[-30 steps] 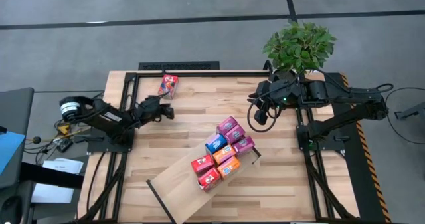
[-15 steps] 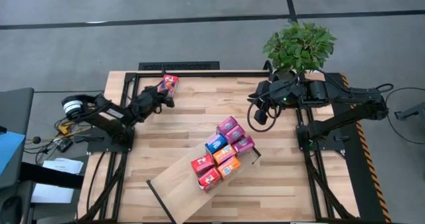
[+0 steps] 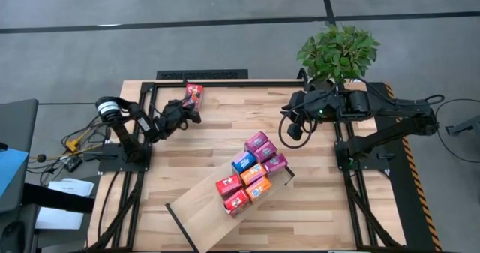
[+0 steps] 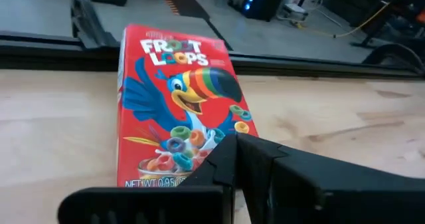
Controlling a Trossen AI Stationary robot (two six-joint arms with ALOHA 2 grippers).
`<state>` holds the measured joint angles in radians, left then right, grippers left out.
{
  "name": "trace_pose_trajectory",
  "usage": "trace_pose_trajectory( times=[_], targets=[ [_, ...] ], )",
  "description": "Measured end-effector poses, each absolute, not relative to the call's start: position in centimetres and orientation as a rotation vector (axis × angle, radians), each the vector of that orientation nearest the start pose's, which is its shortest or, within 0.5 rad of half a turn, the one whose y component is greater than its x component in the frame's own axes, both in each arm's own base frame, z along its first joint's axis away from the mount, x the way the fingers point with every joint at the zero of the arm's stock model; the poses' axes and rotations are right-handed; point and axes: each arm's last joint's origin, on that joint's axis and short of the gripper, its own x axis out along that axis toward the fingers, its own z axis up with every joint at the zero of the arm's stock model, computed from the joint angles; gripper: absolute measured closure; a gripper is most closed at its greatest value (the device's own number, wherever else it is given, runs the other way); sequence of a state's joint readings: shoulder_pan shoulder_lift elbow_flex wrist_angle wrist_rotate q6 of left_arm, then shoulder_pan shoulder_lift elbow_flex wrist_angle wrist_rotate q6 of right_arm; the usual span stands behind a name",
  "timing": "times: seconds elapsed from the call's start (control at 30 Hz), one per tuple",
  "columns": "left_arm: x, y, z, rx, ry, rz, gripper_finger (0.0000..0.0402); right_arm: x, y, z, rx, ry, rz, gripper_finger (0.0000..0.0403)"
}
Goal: Stack cereal on shelf
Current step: Put the red cereal box onto the shelf
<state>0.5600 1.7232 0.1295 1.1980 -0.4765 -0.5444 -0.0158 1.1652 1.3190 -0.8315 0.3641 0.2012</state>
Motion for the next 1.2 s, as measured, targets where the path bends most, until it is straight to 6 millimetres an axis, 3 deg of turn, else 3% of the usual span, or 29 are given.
trace_pose_trajectory(
  times=[0.27, 0.67, 0.77, 1.2],
  targets=[
    [17.4, 9.5, 7.7, -0.463, 0.201, 1.066, 0.0402, 22.3, -1.6, 38.0, 0.069, 0.661, -0.439, 0.0312],
    [17.8, 7.7, 7.3, -0.451, 0.235, 1.06, 0.0402, 23.1, -2.3, 37.6, 0.078, 0.668, -0.47, 0.0312],
    [17.4, 7.0, 6.3, -0.466, 0.343, 1.034, 0.0401, 23.0, -2.4, 37.8, 0.078, 0.648, -0.471, 0.0312],
    [18.0, 6.7, 6.8, -0.447, 0.288, 1.025, 0.0401, 23.1, -3.4, 37.7, 0.096, 0.655, -0.46, 0.0311]
  ],
)
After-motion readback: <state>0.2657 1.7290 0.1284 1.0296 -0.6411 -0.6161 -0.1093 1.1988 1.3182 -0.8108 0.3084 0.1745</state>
